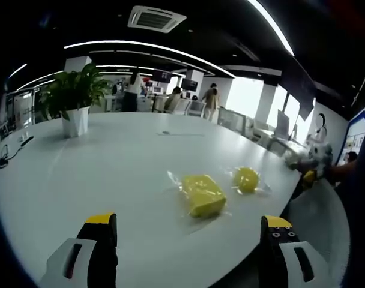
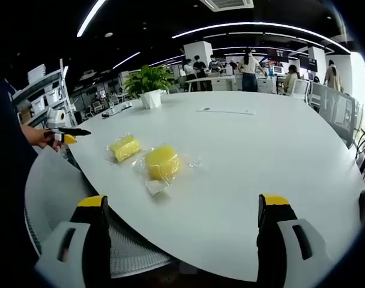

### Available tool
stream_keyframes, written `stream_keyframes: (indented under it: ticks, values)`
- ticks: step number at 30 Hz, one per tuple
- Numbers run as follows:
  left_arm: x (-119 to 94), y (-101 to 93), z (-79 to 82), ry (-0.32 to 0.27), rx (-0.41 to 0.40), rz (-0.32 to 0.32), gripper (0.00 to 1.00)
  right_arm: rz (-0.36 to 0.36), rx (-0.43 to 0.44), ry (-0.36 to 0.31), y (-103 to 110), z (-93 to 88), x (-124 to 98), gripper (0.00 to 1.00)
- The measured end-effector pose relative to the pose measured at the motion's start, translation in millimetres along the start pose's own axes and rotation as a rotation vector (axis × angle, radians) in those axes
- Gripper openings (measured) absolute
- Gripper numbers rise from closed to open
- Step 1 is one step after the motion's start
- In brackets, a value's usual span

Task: Compare the silicone blocks by pressing each to a similar depth, holding the contact briefly, and releasing to observe deformation and rebound differences across the visible hardness samples.

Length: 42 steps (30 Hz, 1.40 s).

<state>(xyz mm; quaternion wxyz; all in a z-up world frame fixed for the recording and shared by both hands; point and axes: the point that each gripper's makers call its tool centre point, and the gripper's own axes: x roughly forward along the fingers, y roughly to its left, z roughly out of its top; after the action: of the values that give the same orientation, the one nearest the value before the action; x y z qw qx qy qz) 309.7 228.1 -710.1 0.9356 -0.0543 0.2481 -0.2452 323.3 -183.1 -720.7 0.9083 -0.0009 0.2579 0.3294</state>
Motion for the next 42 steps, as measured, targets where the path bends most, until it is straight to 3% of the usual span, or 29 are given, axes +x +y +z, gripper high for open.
stream_keyframes:
  ticks: [28, 31, 35, 42]
  values:
    - [0.6, -4.0, -2.7, 0.009, -0.016, -0.003, 1.0, -0.001, 0.001, -0.011, -2.6, 1.0, 1.2, 0.97]
    - [1.4, -1.9, -6.2, 0.024, -0.016, 0.013, 1.0, 0.0, 0.01, 0.011, -1.6, -6.5, 1.7, 0.97]
    - [1.6, -3.8, -0.2, 0.004, -0.029, 0.009, 1.0, 0.004, -0.001, -0.005, -2.1, -0.8, 1.7, 0.97]
    - [4.6, -7.9, -9.9, 0.03, -0.046, -0.004, 1.0, 0.01, 0.014, -0.008, 2.2, -1.4, 4.5, 0.97]
